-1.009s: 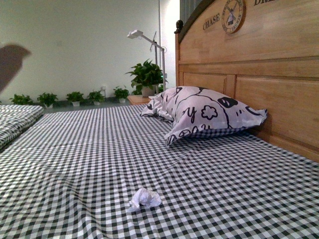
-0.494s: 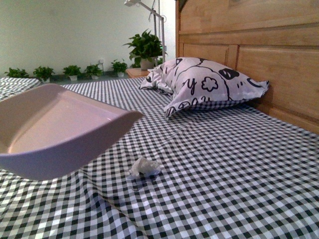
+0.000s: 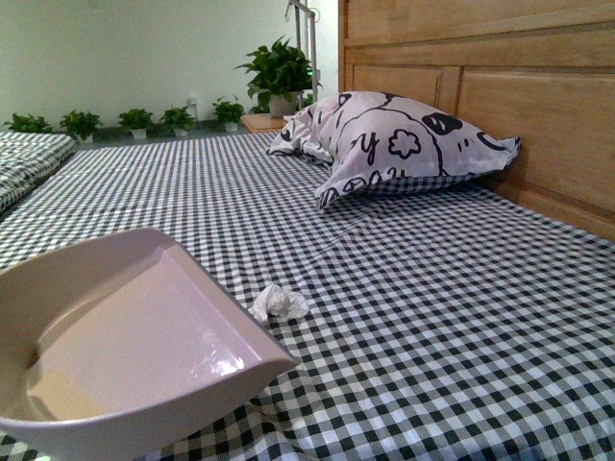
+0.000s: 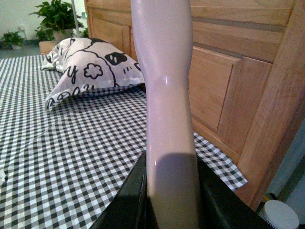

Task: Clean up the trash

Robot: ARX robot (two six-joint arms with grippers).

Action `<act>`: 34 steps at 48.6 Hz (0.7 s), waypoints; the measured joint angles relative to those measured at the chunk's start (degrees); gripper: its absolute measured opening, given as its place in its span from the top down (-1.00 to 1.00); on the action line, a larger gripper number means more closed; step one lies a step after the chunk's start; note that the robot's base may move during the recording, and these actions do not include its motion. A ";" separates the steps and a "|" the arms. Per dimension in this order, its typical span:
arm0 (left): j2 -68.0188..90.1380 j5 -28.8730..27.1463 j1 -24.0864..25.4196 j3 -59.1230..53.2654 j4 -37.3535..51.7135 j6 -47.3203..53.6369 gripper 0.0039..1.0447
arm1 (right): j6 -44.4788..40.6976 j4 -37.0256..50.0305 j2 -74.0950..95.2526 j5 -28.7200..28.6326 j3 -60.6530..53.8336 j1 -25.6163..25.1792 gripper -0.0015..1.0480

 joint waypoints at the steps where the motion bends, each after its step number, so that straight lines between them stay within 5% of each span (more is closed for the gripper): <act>1: 0.17 -0.02 0.13 0.00 0.04 0.28 0.50 | 0.00 0.00 0.00 0.00 0.00 0.00 0.60; 34: 10.47 -4.11 -2.71 1.14 8.68 2.60 0.50 | 0.00 0.00 0.00 -0.04 0.00 0.00 0.60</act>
